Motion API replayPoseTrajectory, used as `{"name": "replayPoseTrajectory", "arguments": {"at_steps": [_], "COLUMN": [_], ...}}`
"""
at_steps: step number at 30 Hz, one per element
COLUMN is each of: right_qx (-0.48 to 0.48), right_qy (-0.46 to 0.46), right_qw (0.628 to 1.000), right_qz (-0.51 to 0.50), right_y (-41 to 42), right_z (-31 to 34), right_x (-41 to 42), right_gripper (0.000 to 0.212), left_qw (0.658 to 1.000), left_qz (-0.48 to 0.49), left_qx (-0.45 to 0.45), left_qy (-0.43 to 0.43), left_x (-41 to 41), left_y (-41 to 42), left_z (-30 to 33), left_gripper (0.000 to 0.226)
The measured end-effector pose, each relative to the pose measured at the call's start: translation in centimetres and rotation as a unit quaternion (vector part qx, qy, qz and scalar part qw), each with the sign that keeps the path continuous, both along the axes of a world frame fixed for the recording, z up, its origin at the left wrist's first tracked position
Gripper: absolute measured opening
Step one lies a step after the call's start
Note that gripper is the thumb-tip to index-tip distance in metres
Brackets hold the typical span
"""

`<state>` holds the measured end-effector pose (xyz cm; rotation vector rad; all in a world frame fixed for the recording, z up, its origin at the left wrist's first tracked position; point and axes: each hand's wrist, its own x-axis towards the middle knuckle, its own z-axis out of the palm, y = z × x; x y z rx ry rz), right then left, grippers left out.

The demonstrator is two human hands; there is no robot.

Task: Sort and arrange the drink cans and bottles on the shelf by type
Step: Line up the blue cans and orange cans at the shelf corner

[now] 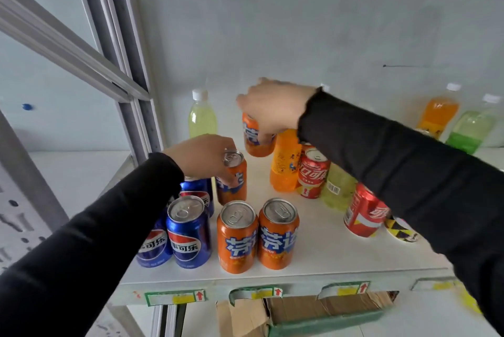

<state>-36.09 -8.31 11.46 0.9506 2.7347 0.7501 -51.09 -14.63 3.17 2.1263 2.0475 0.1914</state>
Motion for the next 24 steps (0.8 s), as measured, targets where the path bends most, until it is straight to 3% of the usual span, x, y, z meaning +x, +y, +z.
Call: {"name": "replayPoseTrajectory", "arguments": {"at_steps": [4,9,15,24], "right_qx": [-0.045,-0.23,-0.307,-0.376], "right_qy": [0.101,0.215,0.268,0.297], "right_qw": [0.994,0.945,0.91,0.877], "right_qz": [-0.012,-0.092,-0.071,-0.039], "right_y": [-3.8,-1.8,-0.2,0.3], "right_z": [1.5,-4.6,-10.3,-12.4], "right_x": [5.9,8.4,7.6,6.6], "right_gripper": [0.068,0.075,0.066,0.076], "left_qw": [1.0,0.999,0.998,0.996], "left_qz": [0.006,-0.006,-0.015,-0.03], "left_qx": [-0.007,-0.026,-0.056,-0.087], "left_qy": [-0.028,-0.022,-0.005,-0.007], "left_x": [-0.7,-0.2,0.6,1.1], "left_y": [0.1,0.3,0.9,0.8], "left_z": [0.6,0.2,-0.6,-1.1], "left_gripper": [0.061,0.058,0.056,0.053]}}
